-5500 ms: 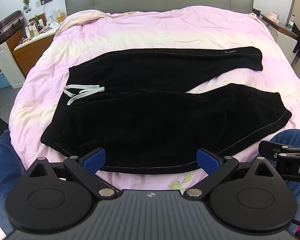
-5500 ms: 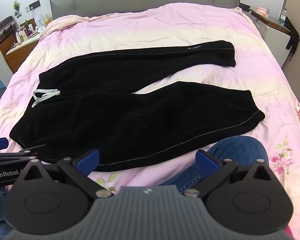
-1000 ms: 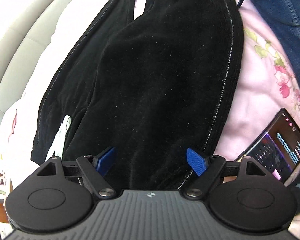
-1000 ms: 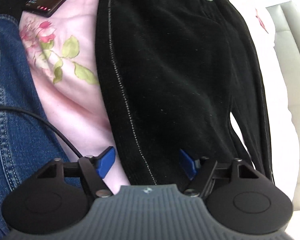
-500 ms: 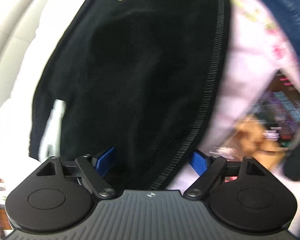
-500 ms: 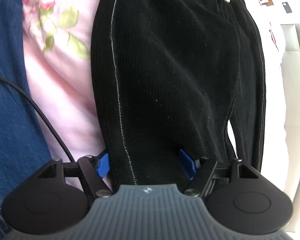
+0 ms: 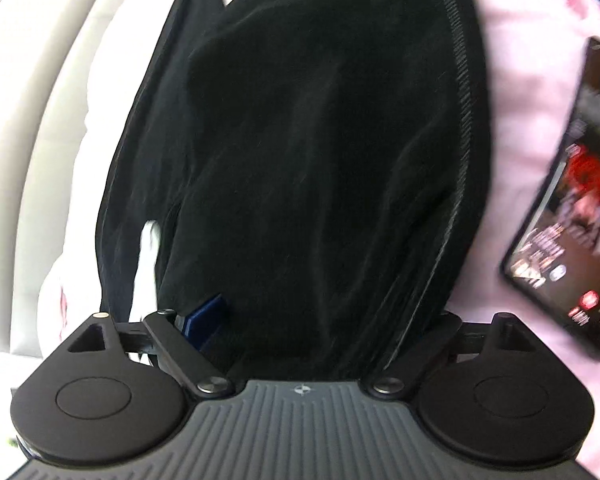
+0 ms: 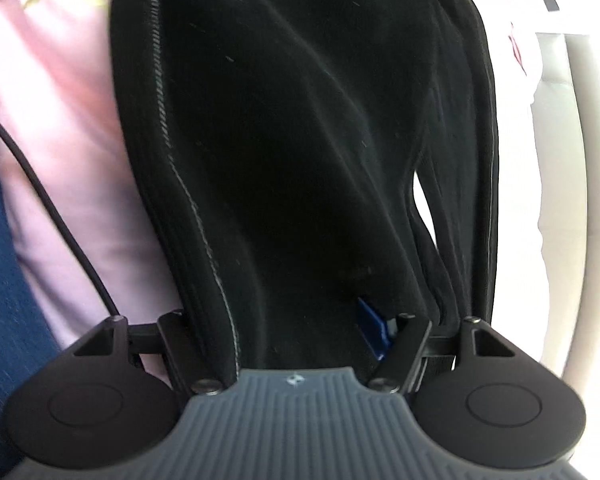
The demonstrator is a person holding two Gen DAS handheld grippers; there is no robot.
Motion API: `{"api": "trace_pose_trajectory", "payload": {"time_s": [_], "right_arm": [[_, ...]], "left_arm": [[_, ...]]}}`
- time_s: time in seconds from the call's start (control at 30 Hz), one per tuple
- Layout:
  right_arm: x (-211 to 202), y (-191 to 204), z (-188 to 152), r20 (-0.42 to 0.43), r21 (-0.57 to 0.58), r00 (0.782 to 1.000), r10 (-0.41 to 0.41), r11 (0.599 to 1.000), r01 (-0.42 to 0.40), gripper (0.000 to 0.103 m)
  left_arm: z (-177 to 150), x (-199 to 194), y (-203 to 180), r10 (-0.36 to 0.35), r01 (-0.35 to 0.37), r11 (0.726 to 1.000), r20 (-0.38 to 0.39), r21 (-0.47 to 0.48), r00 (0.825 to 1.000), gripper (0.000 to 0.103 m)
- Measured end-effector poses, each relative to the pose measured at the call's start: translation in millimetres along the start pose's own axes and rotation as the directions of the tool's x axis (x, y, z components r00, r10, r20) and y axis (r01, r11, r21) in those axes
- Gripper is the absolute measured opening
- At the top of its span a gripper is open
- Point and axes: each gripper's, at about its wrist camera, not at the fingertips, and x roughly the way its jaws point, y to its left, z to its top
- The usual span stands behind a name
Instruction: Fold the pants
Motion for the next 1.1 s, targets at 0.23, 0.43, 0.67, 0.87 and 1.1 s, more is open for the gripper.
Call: {"api": "trace_pose_trajectory", "payload": {"time_s": [0.23,0.43,0.67,0.87,1.1], "right_arm": [[-0.3,-17.6,-6.6,0.076,0.088,0.997,0.023,0.996,-0.030,0.007],[-10.7,-44.0,-22.0,0.118,0.153,0.991,-0.062,0.987,0.044,0.006],[-20.7,-76.7,-33.3,0.121,0.195,0.981,-0.154,0.972,0.128,0.006],[-8.9,-76.5,-35.1,0.118,0.225,0.984,-0.134,0.969,0.105,0.006],[29.1,-81.8,-50.7,0.054,0.273,0.994,-0.093,0.959,0.075,0.019]], "left_arm": [[-0.1,-17.9,20.7,-0.019,0.021,0.990,0.016,-0.138,1.000,0.029],[-2.6,-40.3,61.0,0.052,-0.033,0.956,0.058,-0.291,0.997,0.026],[9.8,-47.3,107.5,0.156,-0.120,0.928,0.075,-0.353,0.985,0.026],[12.7,-43.1,120.1,0.168,-0.123,0.905,0.076,-0.408,0.983,0.026],[5.0,-74.6,123.2,0.152,-0.097,0.876,0.081,-0.472,0.985,0.026]]}}
